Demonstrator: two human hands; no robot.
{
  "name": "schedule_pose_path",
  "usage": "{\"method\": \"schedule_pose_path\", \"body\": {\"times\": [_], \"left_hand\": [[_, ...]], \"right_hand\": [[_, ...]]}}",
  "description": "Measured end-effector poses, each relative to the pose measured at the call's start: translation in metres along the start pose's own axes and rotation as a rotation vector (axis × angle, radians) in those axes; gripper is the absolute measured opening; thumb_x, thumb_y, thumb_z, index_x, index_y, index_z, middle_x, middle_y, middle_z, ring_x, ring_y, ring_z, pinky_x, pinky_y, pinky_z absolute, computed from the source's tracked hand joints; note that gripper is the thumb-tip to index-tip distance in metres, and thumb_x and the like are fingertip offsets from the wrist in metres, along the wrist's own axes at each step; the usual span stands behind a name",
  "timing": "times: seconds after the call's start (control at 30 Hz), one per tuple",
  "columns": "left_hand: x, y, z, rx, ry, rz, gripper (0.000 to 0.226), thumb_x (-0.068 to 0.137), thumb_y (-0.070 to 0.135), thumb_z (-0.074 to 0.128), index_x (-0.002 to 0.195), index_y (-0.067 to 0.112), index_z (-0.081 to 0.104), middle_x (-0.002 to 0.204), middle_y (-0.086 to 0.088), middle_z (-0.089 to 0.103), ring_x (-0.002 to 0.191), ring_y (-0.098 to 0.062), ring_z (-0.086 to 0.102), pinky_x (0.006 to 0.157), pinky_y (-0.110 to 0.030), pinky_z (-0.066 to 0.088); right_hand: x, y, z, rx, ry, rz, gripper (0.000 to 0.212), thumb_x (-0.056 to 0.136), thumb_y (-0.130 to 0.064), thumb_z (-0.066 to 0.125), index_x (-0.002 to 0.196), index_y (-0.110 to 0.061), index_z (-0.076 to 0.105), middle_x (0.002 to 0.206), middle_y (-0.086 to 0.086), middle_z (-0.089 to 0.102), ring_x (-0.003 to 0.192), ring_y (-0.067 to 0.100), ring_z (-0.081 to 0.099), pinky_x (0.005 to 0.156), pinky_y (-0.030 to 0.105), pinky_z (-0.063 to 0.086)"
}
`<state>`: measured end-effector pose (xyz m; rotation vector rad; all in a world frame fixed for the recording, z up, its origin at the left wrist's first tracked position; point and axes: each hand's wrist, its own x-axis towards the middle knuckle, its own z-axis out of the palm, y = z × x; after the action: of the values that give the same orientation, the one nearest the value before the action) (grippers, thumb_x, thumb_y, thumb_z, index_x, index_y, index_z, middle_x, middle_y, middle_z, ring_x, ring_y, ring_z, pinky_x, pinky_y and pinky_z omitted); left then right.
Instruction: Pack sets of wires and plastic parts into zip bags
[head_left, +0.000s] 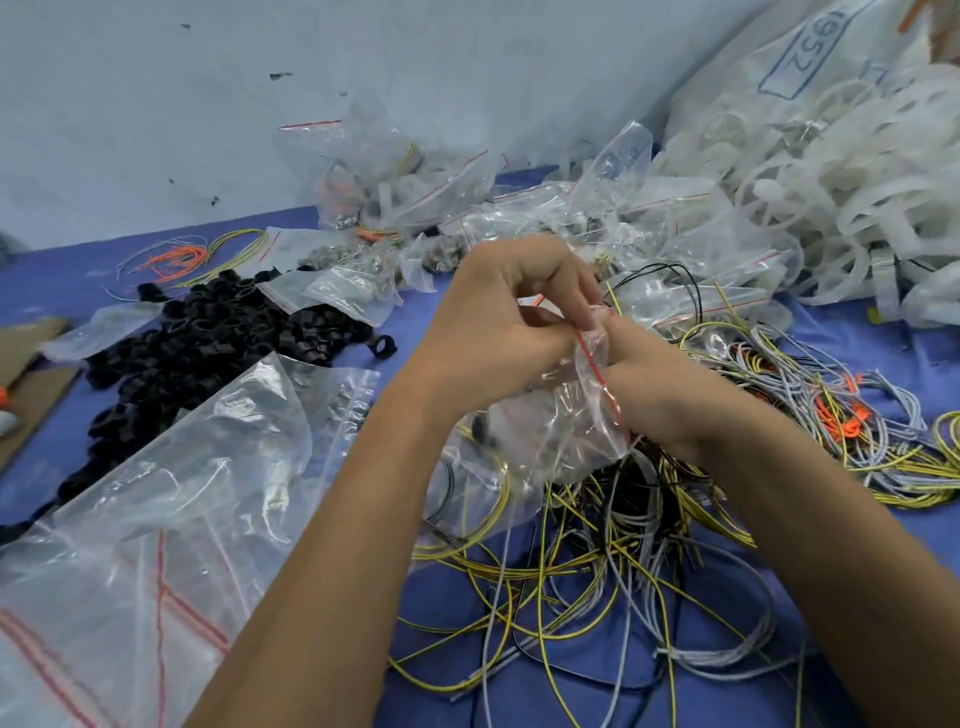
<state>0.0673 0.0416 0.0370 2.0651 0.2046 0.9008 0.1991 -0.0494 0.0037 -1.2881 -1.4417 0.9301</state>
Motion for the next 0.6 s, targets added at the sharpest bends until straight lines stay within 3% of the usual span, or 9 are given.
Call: {"method": "schedule_pose_path", "body": {"times": [0.07, 0.13, 0.23, 0.3, 0.33, 0.43, 0.47, 0.53, 0.6], "left_hand": [[-0.002, 0.0, 0.0, 0.013, 0.012, -0.032, 0.038, 0.075, -0.018, 0.075, 0.067, 0.018, 0.065, 0.087, -0.013, 0.067, 0.08, -0.017, 0.065, 0.066, -0.036, 0.052], [-0.001, 0.0, -0.001, 0.011, 0.027, -0.046, 0.038, 0.073, -0.021, 0.071, 0.067, 0.016, 0.065, 0.088, -0.014, 0.067, 0.081, -0.017, 0.065, 0.067, -0.036, 0.052], [-0.001, 0.002, -0.001, -0.015, 0.032, -0.029, 0.032, 0.068, -0.018, 0.066, 0.067, 0.015, 0.065, 0.086, -0.01, 0.067, 0.082, -0.016, 0.065, 0.071, -0.033, 0.052], [-0.001, 0.004, 0.002, -0.007, 0.027, -0.015, 0.031, 0.067, -0.014, 0.068, 0.068, 0.017, 0.066, 0.083, -0.007, 0.068, 0.082, -0.014, 0.066, 0.071, -0.027, 0.049], [-0.001, 0.005, 0.004, 0.001, 0.026, -0.011, 0.031, 0.067, -0.014, 0.069, 0.068, 0.017, 0.066, 0.083, -0.007, 0.068, 0.081, -0.014, 0.066, 0.07, -0.025, 0.048], [-0.001, 0.006, 0.003, -0.013, 0.046, -0.007, 0.024, 0.066, -0.008, 0.067, 0.067, 0.016, 0.065, 0.081, -0.003, 0.068, 0.079, -0.012, 0.065, 0.067, -0.025, 0.047], [-0.001, 0.005, 0.001, -0.029, 0.06, -0.011, 0.021, 0.065, -0.005, 0.065, 0.067, 0.016, 0.065, 0.081, -0.002, 0.068, 0.078, -0.012, 0.065, 0.066, -0.028, 0.048], [-0.001, 0.0, -0.004, -0.042, 0.095, -0.025, 0.027, 0.067, -0.012, 0.063, 0.067, 0.016, 0.065, 0.082, -0.003, 0.068, 0.079, -0.014, 0.065, 0.063, -0.035, 0.048], [-0.002, -0.002, -0.007, -0.031, 0.121, -0.029, 0.033, 0.069, -0.018, 0.062, 0.067, 0.014, 0.066, 0.084, -0.005, 0.068, 0.081, -0.015, 0.065, 0.065, -0.041, 0.051]], "right_hand": [[-0.004, 0.001, -0.003, 0.248, -0.014, 0.116, 0.024, 0.093, 0.008, 0.059, 0.116, 0.003, 0.062, 0.096, 0.017, 0.068, 0.088, 0.029, 0.065, 0.078, 0.042, 0.055], [-0.007, 0.0, -0.007, 0.383, -0.083, 0.178, 0.02, 0.097, 0.012, 0.052, 0.112, 0.004, 0.063, 0.099, 0.018, 0.07, 0.091, 0.03, 0.069, 0.084, 0.045, 0.057], [-0.008, -0.001, 0.001, 0.173, -0.138, 0.089, 0.013, 0.095, -0.001, 0.064, 0.095, -0.008, 0.076, 0.097, 0.012, 0.076, 0.087, 0.028, 0.073, 0.084, 0.043, 0.061], [-0.006, -0.006, 0.009, 0.012, -0.085, -0.009, 0.021, 0.086, -0.004, 0.068, 0.091, -0.022, 0.079, 0.091, -0.003, 0.078, 0.083, 0.013, 0.074, 0.074, 0.031, 0.061], [-0.007, -0.007, 0.011, 0.032, -0.083, -0.033, 0.03, 0.081, -0.001, 0.068, 0.091, -0.027, 0.079, 0.089, -0.006, 0.078, 0.082, 0.007, 0.073, 0.071, 0.025, 0.059], [-0.006, -0.008, 0.009, 0.236, -0.207, -0.021, 0.041, 0.082, 0.009, 0.062, 0.096, -0.025, 0.08, 0.101, 0.004, 0.079, 0.095, 0.02, 0.076, 0.08, 0.034, 0.063], [-0.006, -0.005, 0.008, 0.095, -0.162, -0.113, 0.043, 0.082, 0.01, 0.063, 0.093, -0.029, 0.079, 0.098, -0.001, 0.079, 0.093, 0.015, 0.076, 0.079, 0.029, 0.062], [-0.002, 0.002, 0.007, -0.316, 0.108, -0.239, 0.037, 0.079, -0.001, 0.072, 0.069, -0.037, 0.07, 0.069, -0.012, 0.069, 0.065, 0.001, 0.065, 0.062, 0.022, 0.052], [0.004, 0.006, 0.008, -0.524, 0.375, -0.289, 0.03, 0.08, -0.012, 0.081, 0.06, -0.027, 0.064, 0.058, -0.006, 0.059, 0.056, 0.005, 0.052, 0.054, 0.034, 0.047]]}}
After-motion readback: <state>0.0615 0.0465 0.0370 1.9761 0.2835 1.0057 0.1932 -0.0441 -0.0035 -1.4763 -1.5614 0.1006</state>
